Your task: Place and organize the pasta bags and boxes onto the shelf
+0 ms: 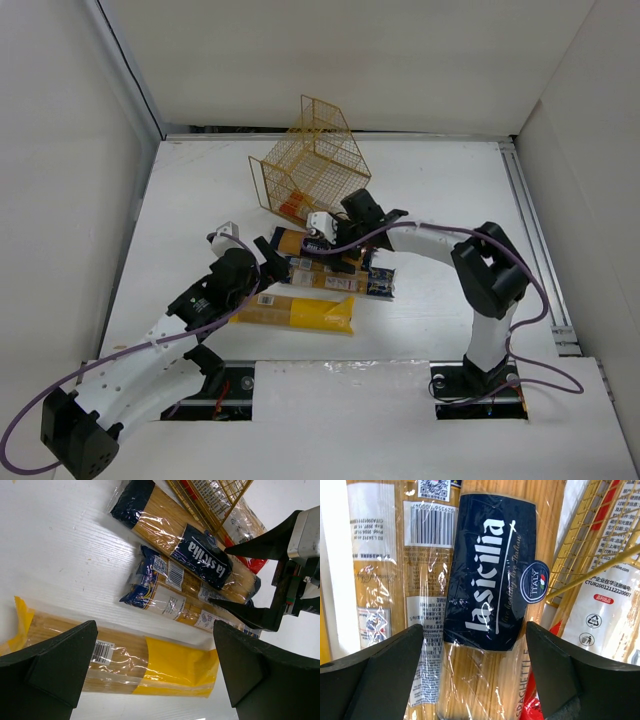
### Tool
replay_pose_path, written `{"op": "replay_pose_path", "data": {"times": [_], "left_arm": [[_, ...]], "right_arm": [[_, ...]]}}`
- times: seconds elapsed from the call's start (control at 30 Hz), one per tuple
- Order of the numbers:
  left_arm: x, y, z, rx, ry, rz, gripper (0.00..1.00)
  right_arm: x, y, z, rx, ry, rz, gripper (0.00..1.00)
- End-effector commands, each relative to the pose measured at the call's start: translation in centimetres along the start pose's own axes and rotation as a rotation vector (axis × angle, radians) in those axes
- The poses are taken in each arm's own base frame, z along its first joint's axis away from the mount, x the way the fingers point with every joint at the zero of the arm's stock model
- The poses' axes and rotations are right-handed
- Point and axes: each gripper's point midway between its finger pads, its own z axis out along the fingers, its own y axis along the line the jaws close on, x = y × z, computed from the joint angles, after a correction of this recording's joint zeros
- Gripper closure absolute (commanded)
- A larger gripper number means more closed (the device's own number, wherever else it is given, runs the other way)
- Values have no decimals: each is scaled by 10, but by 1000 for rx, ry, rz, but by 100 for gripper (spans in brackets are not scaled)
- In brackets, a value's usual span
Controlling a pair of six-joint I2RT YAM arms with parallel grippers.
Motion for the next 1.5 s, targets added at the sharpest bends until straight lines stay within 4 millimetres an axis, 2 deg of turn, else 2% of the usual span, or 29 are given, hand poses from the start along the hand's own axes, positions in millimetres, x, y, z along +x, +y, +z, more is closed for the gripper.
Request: {"op": "replay_pose_path", "data": {"times": [0.0, 0.07, 0.1, 0.13, 0.27, 0.33, 0.5, 0.57, 0.63, 0.73, 0.77, 0.8, 0.83, 0.87, 0.9, 0.93, 1.07, 1.1, 1.2, 1.23, 1.37, 1.4, 1.47], "left_arm": [[-9, -4, -3, 5, -28, -18, 0], [-12, -7, -4, 12, -33, -21, 0], [-12, -7, -4, 12, -33, -21, 0], [-12, -7, -4, 12, -33, -21, 0], [-12, -7, -4, 12, -33, -21, 0], [-12, -7, -4, 12, -33, -21, 0], [-12, -9, -1, 14, -34, -21, 0], [-9, -9, 1, 12, -22, -18, 0], [-9, -10, 2, 12, -22, -18, 0], [-6, -9, 4, 11, -9, -6, 0], [-8, -11, 4, 11, -9, -6, 0], [-8, -11, 4, 11, -9, -6, 0], [-8, -11, 4, 11, -9, -6, 0], [-8, -11, 4, 11, -9, -6, 0], [-8, -11, 4, 11, -9, -6, 0], [-8, -11, 4, 11, -9, -6, 0], [-9, -13, 4, 17, -14, -9, 0], [-9, -13, 4, 18, -14, -9, 0], [-10, -14, 4, 24, -20, -3, 0], [-10, -14, 4, 24, -20, -3, 0], [-9, -13, 6, 17, -15, 0, 0], [-9, -13, 6, 17, -15, 0, 0], [-9, -13, 6, 17, -15, 0, 0]], "right_arm": [[38, 18, 19, -50, 91, 86, 13], [51, 5, 19, -20, 113, 147, 13], [51, -3, 17, 1, 112, 163, 13], [61, -10, 15, 11, 122, 187, 14], [64, -30, 4, 67, 108, 236, 14], [58, -38, -7, 103, 90, 228, 14], [59, -42, -14, 123, 88, 221, 16], [58, -38, -10, 96, 78, 214, 19], [69, -28, 1, 50, 92, 233, 19], [68, -15, 11, 5, 92, 226, 42], [64, -10, 14, -12, 84, 205, 56], [64, -10, 14, -12, 84, 205, 64], [59, -2, 15, -36, 72, 197, 71], [47, -2, 9, -27, 51, 176, 77], [41, -5, 4, -15, 37, 167, 94], [33, -1, 0, -15, 24, 150, 100], [-22, -2, -38, 56, -75, 55, 100], [-41, -5, -59, 92, -125, 41, 100], [-63, -9, -87, 188, -185, 17, 100], [-77, -14, -107, 249, -237, 0, 100], [-90, -24, -147, 448, -286, -1, 100], [-82, -36, -159, 549, -262, 35, 100], [-76, -44, -181, 665, -272, 78, 100]]}}
